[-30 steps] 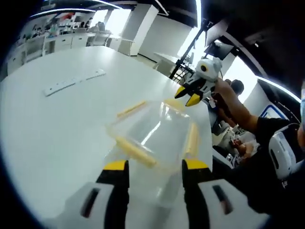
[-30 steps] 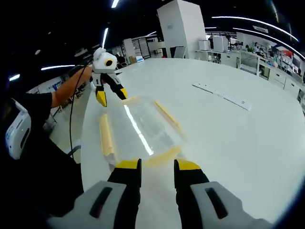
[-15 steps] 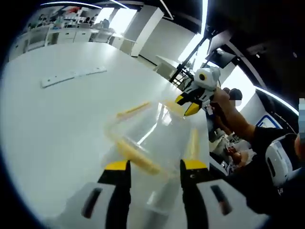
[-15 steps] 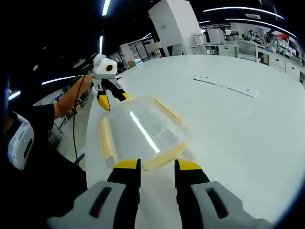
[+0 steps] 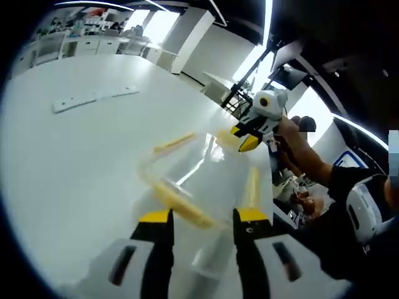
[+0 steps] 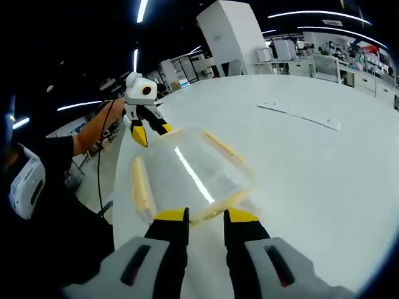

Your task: Snap each plastic latch of the storage box into its locked position after aligning the lid with the box until every specified latch is closed and the lid sits flush.

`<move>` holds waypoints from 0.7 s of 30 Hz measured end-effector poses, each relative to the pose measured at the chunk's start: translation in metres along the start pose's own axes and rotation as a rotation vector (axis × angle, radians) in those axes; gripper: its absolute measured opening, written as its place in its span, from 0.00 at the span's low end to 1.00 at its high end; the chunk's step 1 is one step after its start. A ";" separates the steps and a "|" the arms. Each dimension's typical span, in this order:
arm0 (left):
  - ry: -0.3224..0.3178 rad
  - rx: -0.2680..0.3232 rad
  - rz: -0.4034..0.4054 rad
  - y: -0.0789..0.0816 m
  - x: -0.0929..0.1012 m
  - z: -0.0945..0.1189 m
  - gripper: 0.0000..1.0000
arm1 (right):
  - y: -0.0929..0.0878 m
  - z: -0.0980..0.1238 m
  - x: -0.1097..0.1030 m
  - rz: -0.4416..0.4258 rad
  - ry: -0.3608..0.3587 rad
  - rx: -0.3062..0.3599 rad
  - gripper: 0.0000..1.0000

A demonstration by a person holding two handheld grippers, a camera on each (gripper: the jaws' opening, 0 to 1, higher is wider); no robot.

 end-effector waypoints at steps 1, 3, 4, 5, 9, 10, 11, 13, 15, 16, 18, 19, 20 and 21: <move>0.000 -0.003 -0.001 0.000 0.000 0.001 0.36 | 0.000 0.000 -0.001 0.005 -0.001 -0.001 0.22; -0.008 -0.020 -0.013 -0.002 0.000 0.003 0.35 | 0.002 0.000 -0.002 0.037 -0.003 -0.007 0.22; -0.008 -0.021 -0.014 -0.003 0.000 0.003 0.35 | 0.003 0.001 -0.002 0.056 -0.006 -0.011 0.22; -0.007 -0.021 -0.013 -0.003 0.000 0.004 0.35 | 0.004 0.001 -0.002 0.060 -0.007 -0.011 0.22; -0.006 -0.023 -0.014 -0.005 0.001 0.006 0.35 | 0.005 0.001 -0.003 0.098 -0.004 -0.022 0.21; -0.006 -0.023 -0.014 -0.006 0.001 0.006 0.35 | 0.005 0.000 -0.003 0.113 -0.001 -0.025 0.21; 0.005 -0.013 -0.007 -0.010 0.004 0.014 0.35 | 0.010 -0.004 -0.003 0.140 0.016 -0.048 0.21; 0.008 -0.016 -0.011 -0.011 0.004 0.015 0.35 | 0.011 -0.004 -0.004 0.150 0.013 -0.049 0.20; 0.013 -0.018 -0.014 -0.014 0.004 0.017 0.35 | 0.012 -0.006 -0.005 0.161 0.014 -0.052 0.20; 0.013 -0.010 -0.014 -0.015 0.004 0.019 0.35 | 0.013 -0.006 -0.006 0.165 0.015 -0.056 0.20; 0.014 -0.011 -0.012 -0.015 0.003 0.020 0.35 | 0.013 -0.007 -0.006 0.165 0.017 -0.056 0.20; 0.016 -0.007 -0.013 -0.016 0.004 0.021 0.35 | 0.013 -0.007 -0.007 0.167 0.021 -0.057 0.20; 0.020 -0.004 -0.016 -0.017 0.004 0.022 0.35 | 0.014 -0.008 -0.007 0.169 0.023 -0.058 0.20; 0.023 -0.002 -0.018 -0.017 0.005 0.023 0.35 | 0.014 -0.009 -0.007 0.172 0.025 -0.058 0.21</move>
Point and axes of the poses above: the point that each gripper's makers call its tool centre point, and the gripper's own axes: z roughly backward along the fingers, x roughly to its right, y roughly out of its top, the point moved 9 cm from there along z, roughly backward along the fingers, and after that the axes turned 11 degrees about y, right-handed, at the moved point
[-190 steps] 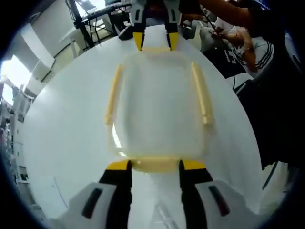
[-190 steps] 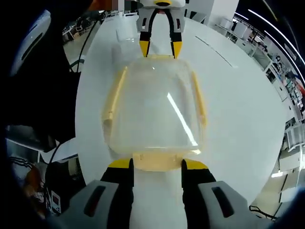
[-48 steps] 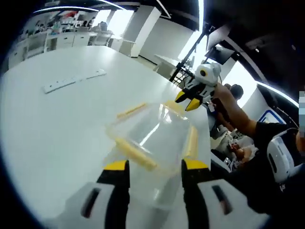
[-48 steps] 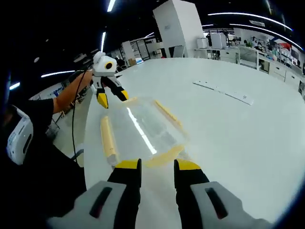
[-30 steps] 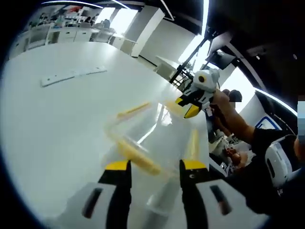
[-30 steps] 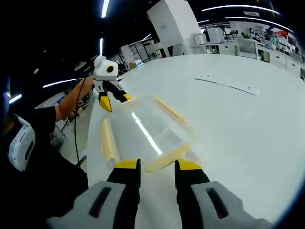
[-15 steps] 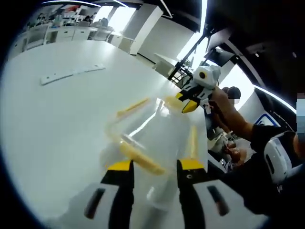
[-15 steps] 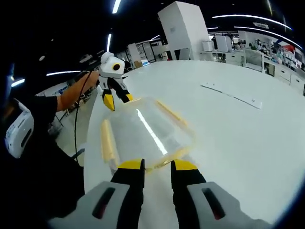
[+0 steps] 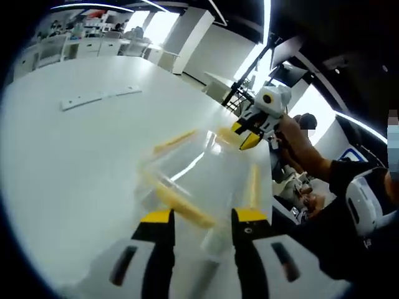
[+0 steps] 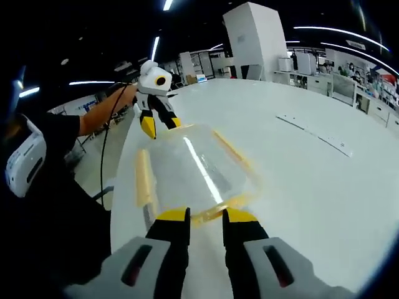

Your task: Snap each plastic latch of the storage box into its locked position after aligning the lid with the box until every specified latch is closed and the lid sits flush.

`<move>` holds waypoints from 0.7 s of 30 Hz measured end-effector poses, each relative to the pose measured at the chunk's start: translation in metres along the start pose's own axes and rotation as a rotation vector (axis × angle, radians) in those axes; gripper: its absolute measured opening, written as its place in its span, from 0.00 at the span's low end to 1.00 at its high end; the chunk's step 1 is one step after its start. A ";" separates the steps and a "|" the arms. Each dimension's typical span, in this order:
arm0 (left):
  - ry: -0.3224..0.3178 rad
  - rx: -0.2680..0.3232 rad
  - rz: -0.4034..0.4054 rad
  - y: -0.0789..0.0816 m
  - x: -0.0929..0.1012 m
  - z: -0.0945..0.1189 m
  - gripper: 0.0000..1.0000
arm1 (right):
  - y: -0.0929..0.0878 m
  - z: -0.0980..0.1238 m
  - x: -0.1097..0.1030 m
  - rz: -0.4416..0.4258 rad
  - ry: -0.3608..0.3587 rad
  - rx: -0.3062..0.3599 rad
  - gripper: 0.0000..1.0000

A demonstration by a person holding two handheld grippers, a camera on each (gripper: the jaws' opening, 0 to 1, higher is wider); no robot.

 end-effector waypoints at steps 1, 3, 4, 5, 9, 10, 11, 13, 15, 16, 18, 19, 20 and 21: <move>0.004 0.002 -0.002 -0.001 0.001 0.001 0.35 | 0.001 0.000 0.000 0.003 0.000 -0.001 0.21; 0.016 0.001 -0.028 -0.003 0.000 0.006 0.35 | 0.006 -0.003 -0.005 0.028 0.003 -0.016 0.21; 0.023 0.000 -0.040 -0.003 0.000 0.009 0.35 | 0.008 -0.005 -0.008 0.040 0.005 -0.024 0.21; 0.028 0.002 -0.041 -0.004 -0.002 0.009 0.35 | 0.010 -0.005 -0.009 0.046 0.003 -0.027 0.21; 0.034 0.005 -0.054 -0.006 -0.001 0.012 0.35 | 0.011 -0.007 -0.012 0.057 0.003 -0.036 0.21; 0.035 0.006 -0.058 -0.007 -0.001 0.012 0.35 | 0.011 -0.007 -0.012 0.059 0.004 -0.037 0.21; 0.037 0.007 -0.062 -0.007 -0.001 0.013 0.35 | 0.012 -0.008 -0.013 0.062 0.005 -0.038 0.21; 0.039 0.009 -0.064 -0.008 -0.002 0.014 0.35 | 0.013 -0.008 -0.014 0.061 0.008 -0.038 0.21; 0.040 0.010 -0.065 -0.009 -0.002 0.015 0.35 | 0.013 -0.009 -0.015 0.061 0.008 -0.039 0.21; 0.041 0.008 -0.067 -0.009 -0.002 0.015 0.35 | 0.014 -0.010 -0.016 0.064 0.008 -0.040 0.21; 0.040 0.005 -0.068 -0.010 -0.003 0.016 0.35 | 0.015 -0.011 -0.018 0.072 0.000 -0.053 0.21; 0.041 0.002 -0.075 -0.010 -0.002 0.016 0.35 | 0.015 -0.011 -0.019 0.074 -0.002 -0.056 0.21; 0.042 -0.001 -0.079 -0.010 -0.001 0.016 0.35 | 0.015 -0.011 -0.019 0.075 -0.002 -0.056 0.21; 0.044 -0.004 -0.082 -0.010 -0.001 0.017 0.35 | 0.015 -0.011 -0.019 0.076 -0.002 -0.056 0.22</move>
Point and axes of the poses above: the point that each gripper's makers call its tool centre point, and the gripper's own axes: z roughly backward along the fingers, x roughly to its right, y roughly out of its top, the point moved 9 cm from there along z, roughly backward along the fingers, and after that the axes turned 11 degrees about y, right-handed, at the moved point
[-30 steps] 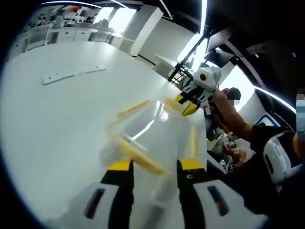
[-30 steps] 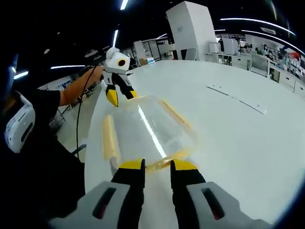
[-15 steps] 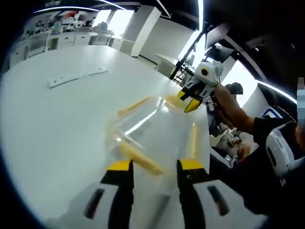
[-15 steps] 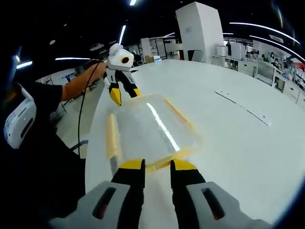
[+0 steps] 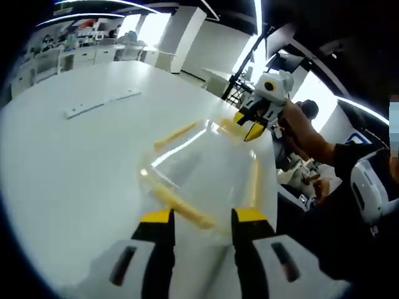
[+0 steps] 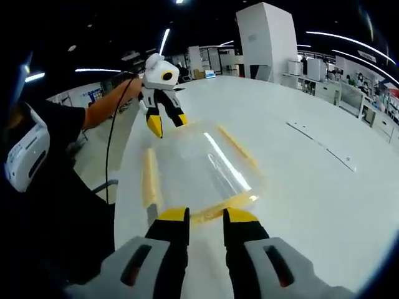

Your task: Snap each plastic latch of the storage box into its locked position after aligning the lid with the box until every specified latch is closed and the lid sits flush.

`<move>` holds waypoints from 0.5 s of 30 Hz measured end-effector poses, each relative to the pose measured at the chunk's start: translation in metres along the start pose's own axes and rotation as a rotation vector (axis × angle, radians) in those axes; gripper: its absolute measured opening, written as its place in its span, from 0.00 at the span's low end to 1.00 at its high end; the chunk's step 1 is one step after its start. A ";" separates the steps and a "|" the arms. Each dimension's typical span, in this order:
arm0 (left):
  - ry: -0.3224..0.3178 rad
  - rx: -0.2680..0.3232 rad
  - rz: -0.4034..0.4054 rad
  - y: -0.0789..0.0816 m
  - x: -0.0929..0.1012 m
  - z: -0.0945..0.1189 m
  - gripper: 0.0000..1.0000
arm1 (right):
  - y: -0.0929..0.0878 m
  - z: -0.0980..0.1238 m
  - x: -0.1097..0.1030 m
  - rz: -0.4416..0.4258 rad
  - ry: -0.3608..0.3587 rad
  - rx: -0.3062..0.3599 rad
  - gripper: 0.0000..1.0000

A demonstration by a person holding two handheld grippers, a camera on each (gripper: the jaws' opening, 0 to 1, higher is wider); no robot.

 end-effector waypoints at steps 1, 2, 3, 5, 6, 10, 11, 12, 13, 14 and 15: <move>0.002 -0.003 -0.004 0.000 0.000 0.000 0.35 | 0.000 0.000 0.000 0.001 0.000 0.000 0.21; 0.003 -0.004 -0.006 0.000 0.000 0.000 0.35 | 0.000 0.000 -0.001 0.001 0.001 0.000 0.21; 0.004 -0.005 -0.009 0.000 0.000 0.000 0.35 | 0.000 0.000 -0.001 0.001 0.002 0.001 0.21; 0.012 -0.011 -0.021 0.000 0.001 0.001 0.36 | 0.001 -0.001 -0.003 0.001 0.010 0.001 0.21; 0.015 -0.012 -0.025 -0.001 0.001 0.002 0.36 | 0.001 -0.001 -0.003 0.001 0.013 0.002 0.21; 0.017 -0.006 -0.010 -0.007 -0.001 0.003 0.36 | -0.001 -0.007 -0.002 -0.002 0.023 -0.004 0.21; 0.017 -0.006 -0.010 -0.007 -0.001 0.003 0.36 | -0.001 -0.007 -0.002 -0.003 0.023 -0.002 0.21; 0.016 -0.006 -0.009 -0.007 -0.001 0.003 0.36 | -0.001 -0.007 -0.002 -0.004 0.024 0.000 0.21; 0.015 -0.006 -0.009 -0.008 -0.001 0.003 0.36 | -0.001 -0.007 -0.002 -0.005 0.025 0.002 0.21; 0.014 0.000 -0.010 -0.009 0.000 0.003 0.36 | -0.001 -0.006 -0.002 -0.008 0.030 0.009 0.21; 0.012 0.002 -0.011 -0.009 0.001 0.003 0.36 | -0.001 -0.006 -0.001 -0.007 0.032 0.011 0.21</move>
Point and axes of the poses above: the point that each gripper's makers call its tool centre point, and the gripper's own axes: z roughly backward along the fingers, x roughly to its right, y roughly out of its top, the point moved 9 cm from there along z, roughly backward along the fingers, and after that the axes turned 11 degrees about y, right-handed, at the moved point
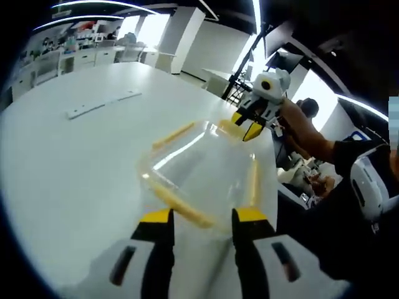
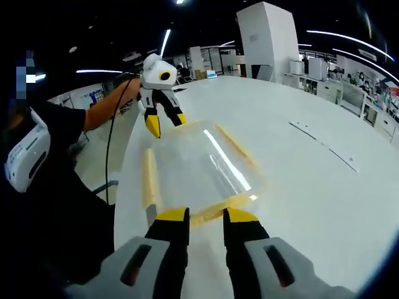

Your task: Snap each plastic latch of the storage box into its locked position after aligning the lid with the box until every specified latch is closed and the lid sits flush.

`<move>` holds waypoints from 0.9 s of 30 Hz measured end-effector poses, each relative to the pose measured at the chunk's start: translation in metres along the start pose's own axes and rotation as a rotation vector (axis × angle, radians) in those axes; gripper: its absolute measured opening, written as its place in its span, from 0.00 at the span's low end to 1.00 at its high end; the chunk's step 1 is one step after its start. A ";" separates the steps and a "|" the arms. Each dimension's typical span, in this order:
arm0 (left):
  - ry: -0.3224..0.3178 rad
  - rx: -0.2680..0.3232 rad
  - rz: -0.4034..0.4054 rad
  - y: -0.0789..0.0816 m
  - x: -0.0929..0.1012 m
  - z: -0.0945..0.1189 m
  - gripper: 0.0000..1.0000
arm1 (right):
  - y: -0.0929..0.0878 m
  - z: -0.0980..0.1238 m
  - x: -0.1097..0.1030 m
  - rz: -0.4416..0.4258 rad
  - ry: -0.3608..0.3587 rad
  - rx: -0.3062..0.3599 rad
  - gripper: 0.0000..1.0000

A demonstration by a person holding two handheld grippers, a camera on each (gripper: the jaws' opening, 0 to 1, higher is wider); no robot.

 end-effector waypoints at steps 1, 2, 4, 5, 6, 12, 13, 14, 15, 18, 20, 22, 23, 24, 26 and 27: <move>0.009 -0.003 -0.012 0.002 0.001 0.002 0.36 | 0.003 -0.001 -0.002 0.008 -0.011 -0.006 0.21; 0.017 -0.006 -0.025 0.004 0.003 0.003 0.37 | 0.003 -0.001 -0.002 0.008 -0.011 -0.007 0.22; 0.030 -0.008 -0.038 0.004 0.002 0.004 0.37 | 0.005 -0.001 -0.003 0.008 -0.008 -0.004 0.22; 0.036 -0.009 -0.044 0.005 0.001 0.004 0.37 | 0.005 -0.002 -0.003 0.007 -0.007 -0.002 0.22; 0.044 -0.020 -0.036 0.003 -0.003 0.007 0.37 | 0.008 -0.008 -0.004 0.012 0.006 -0.005 0.22; 0.036 -0.035 -0.001 -0.004 -0.008 0.003 0.39 | 0.010 -0.011 -0.003 0.010 0.013 -0.003 0.22; 0.033 -0.026 0.003 -0.004 -0.008 0.003 0.39 | 0.010 -0.010 -0.002 0.010 0.011 -0.005 0.22; 0.033 -0.019 0.000 -0.004 -0.008 0.003 0.39 | 0.009 -0.010 -0.003 0.008 0.009 -0.006 0.22; 0.032 -0.018 0.002 -0.003 -0.008 0.002 0.39 | 0.009 -0.009 -0.003 0.005 0.007 -0.006 0.22; 0.022 -0.023 0.001 0.000 -0.006 -0.002 0.40 | 0.007 -0.005 -0.001 -0.009 -0.003 0.000 0.22; 0.014 -0.033 -0.004 0.002 -0.004 -0.005 0.41 | 0.006 -0.002 0.000 -0.014 -0.010 0.006 0.22; 0.004 -0.057 0.001 0.003 -0.002 -0.009 0.43 | 0.003 -0.002 -0.001 -0.029 -0.008 0.016 0.22; 0.006 -0.064 0.002 0.003 -0.002 -0.007 0.43 | 0.003 -0.001 -0.001 -0.029 -0.008 0.024 0.21; 0.006 -0.066 0.001 0.003 -0.002 -0.007 0.43 | 0.003 -0.001 -0.001 -0.031 -0.005 0.027 0.21; 0.005 -0.067 -0.001 0.003 -0.001 -0.007 0.44 | 0.003 -0.001 -0.001 -0.032 -0.002 0.028 0.21; 0.007 -0.067 -0.002 0.003 -0.001 -0.007 0.44 | 0.003 -0.002 -0.001 -0.030 0.002 0.024 0.22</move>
Point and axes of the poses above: the point that each gripper's makers call its tool centre point, and the gripper's own axes: z roughly backward along the fingers, x roughly to its right, y roughly out of its top, the point moved 9 cm from there along z, roughly backward along the fingers, and after that the axes turned 11 degrees about y, right-handed, at the moved point
